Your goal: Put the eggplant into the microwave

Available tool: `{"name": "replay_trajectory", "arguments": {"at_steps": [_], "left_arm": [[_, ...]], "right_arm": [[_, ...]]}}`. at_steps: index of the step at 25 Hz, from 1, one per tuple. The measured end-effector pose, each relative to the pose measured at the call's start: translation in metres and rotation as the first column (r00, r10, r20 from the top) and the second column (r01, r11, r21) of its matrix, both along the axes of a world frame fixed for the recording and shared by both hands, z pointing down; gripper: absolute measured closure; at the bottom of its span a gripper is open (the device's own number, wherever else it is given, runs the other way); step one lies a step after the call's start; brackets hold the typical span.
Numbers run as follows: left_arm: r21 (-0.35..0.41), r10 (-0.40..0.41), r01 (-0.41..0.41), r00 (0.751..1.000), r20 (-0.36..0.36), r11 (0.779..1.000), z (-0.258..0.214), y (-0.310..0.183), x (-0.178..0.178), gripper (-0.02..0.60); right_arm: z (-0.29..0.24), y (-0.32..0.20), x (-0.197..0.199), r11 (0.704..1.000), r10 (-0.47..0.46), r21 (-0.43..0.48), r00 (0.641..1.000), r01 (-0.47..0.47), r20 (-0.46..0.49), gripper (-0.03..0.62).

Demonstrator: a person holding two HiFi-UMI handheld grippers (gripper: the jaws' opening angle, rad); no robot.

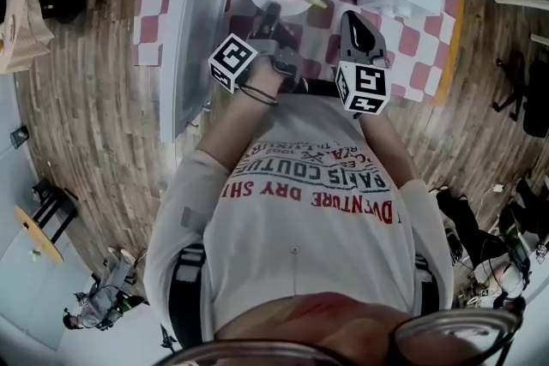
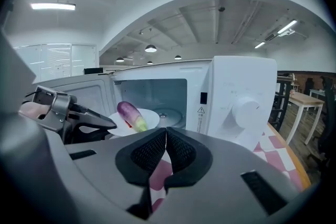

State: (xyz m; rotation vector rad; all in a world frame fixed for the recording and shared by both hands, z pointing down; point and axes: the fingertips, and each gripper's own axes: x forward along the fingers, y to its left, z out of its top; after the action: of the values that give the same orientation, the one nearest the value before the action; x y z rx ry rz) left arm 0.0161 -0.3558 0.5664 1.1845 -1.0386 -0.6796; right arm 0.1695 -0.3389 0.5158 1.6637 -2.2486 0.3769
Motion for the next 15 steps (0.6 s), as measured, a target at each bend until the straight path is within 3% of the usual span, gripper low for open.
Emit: {"name": "replay_trajectory", "arguments": {"at_steps": [4,15], "left_arm": [[0.025,-0.010,0.009,0.999,0.053,1.000,0.010,-0.017,0.000,0.548],[-0.039,-0.050,0.051,0.998,0.034,0.998,0.042,-0.048,0.005,0.548]], "right_arm": [[0.008,-0.016,-0.002,1.000,-0.008,-0.008,1.000,0.008,0.001,0.568],[0.037,-0.033,-0.011,0.996,-0.040,-0.078,0.999,0.041,0.020,0.568]]}}
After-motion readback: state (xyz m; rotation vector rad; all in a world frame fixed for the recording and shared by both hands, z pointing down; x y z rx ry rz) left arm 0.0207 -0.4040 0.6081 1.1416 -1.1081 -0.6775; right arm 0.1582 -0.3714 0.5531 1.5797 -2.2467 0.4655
